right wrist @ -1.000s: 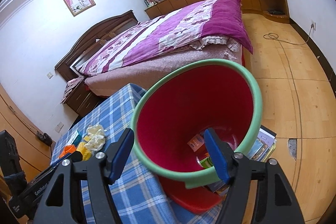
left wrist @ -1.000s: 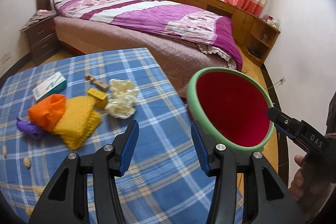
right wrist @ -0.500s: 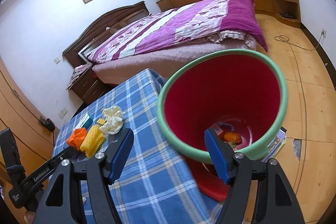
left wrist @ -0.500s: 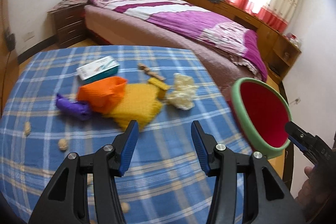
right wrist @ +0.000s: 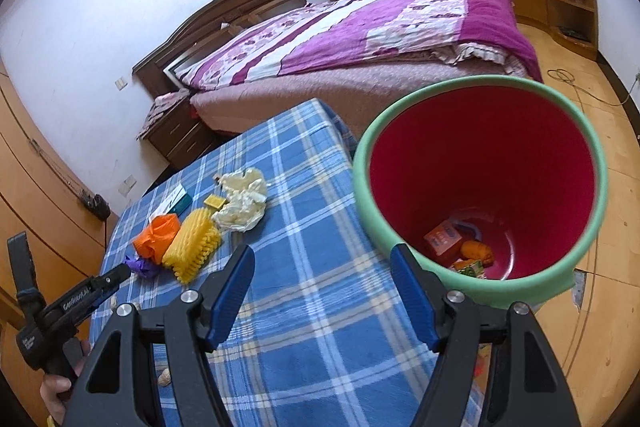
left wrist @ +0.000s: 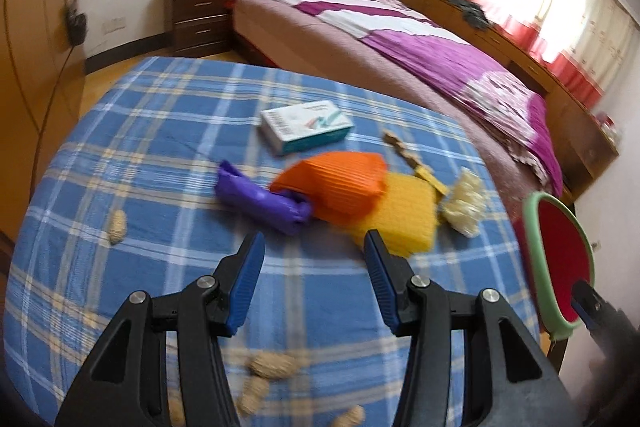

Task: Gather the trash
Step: 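Move both open tools back toward the table, then close the left tool on the purple plastic bag, then lift the purple bag with the left tool while the right tool grasps the orange mesh bag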

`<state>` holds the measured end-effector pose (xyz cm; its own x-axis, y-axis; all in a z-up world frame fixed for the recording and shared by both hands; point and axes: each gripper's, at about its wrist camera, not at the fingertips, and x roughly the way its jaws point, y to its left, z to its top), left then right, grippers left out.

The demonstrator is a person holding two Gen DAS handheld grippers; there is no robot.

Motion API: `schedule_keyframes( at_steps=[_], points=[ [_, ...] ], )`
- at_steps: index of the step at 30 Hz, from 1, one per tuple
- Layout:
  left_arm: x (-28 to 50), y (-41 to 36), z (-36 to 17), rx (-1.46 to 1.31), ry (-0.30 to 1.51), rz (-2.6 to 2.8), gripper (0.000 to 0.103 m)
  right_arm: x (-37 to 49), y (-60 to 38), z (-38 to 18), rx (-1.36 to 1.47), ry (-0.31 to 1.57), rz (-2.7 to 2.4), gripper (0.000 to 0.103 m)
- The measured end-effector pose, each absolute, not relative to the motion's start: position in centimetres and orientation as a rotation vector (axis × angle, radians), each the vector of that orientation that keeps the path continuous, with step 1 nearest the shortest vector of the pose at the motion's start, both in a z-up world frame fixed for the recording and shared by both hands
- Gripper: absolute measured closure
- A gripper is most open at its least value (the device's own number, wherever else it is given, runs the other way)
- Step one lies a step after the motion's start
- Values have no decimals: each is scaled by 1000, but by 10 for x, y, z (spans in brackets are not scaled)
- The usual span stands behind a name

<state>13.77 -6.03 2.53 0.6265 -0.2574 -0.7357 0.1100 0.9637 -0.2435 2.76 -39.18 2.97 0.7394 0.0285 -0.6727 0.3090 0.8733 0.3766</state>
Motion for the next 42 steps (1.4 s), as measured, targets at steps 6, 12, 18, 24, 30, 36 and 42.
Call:
schedule_keyframes(
  at_steps=[6,12,18,24,30,36,42],
  points=[
    [160,-43,15,-216,885,-150,51,42,-386,18,498,765,-147,30],
    [183,-37,2,-222,912,-104,51,49,-385,10,503,785,-143,30],
    [196,-38,-3,-228,907,-109,51,54,-386,4,509,802,-146,30],
    [203,-42,-10,-254,928,-129,51,57,-385,1,510,810,-142,30],
    [205,-43,-14,-285,938,-166,64,57,-380,0,503,815,-131,30],
    [201,-38,-13,-311,937,-182,74,56,-375,1,496,816,-121,30],
    [188,-31,-6,-308,919,-196,81,55,-369,6,483,811,-115,30]
  ],
)
